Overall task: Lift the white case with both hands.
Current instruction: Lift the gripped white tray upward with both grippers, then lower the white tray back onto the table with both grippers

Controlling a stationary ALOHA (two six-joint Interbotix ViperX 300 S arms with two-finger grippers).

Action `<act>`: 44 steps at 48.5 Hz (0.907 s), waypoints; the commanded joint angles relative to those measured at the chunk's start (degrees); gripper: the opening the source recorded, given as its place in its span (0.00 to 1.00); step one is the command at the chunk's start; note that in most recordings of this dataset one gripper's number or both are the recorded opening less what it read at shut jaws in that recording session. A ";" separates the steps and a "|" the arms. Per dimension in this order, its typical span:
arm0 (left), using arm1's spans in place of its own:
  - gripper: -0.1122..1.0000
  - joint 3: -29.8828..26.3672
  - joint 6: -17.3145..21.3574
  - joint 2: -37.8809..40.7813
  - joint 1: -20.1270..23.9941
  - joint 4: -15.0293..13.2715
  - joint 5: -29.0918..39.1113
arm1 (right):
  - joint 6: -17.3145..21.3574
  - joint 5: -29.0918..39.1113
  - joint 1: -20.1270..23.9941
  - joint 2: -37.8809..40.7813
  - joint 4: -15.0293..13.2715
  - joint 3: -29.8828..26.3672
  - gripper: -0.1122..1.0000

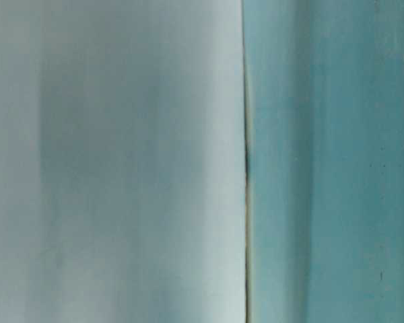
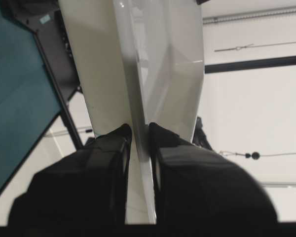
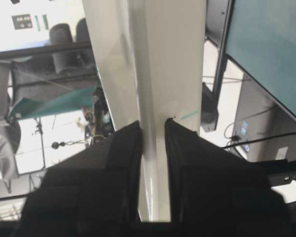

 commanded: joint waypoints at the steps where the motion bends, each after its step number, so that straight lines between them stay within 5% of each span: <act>1: 0.19 -1.41 0.35 2.64 -0.09 0.18 -0.44 | -0.09 -0.79 -0.62 1.85 -0.09 -0.88 0.21; 16: 0.19 1.05 0.70 3.78 0.79 0.18 -0.44 | -0.70 -1.14 0.09 2.02 -0.26 4.66 0.21; 44: 0.17 19.25 0.62 9.05 3.78 0.26 -7.56 | -6.59 -15.21 1.76 7.82 -0.35 27.51 0.21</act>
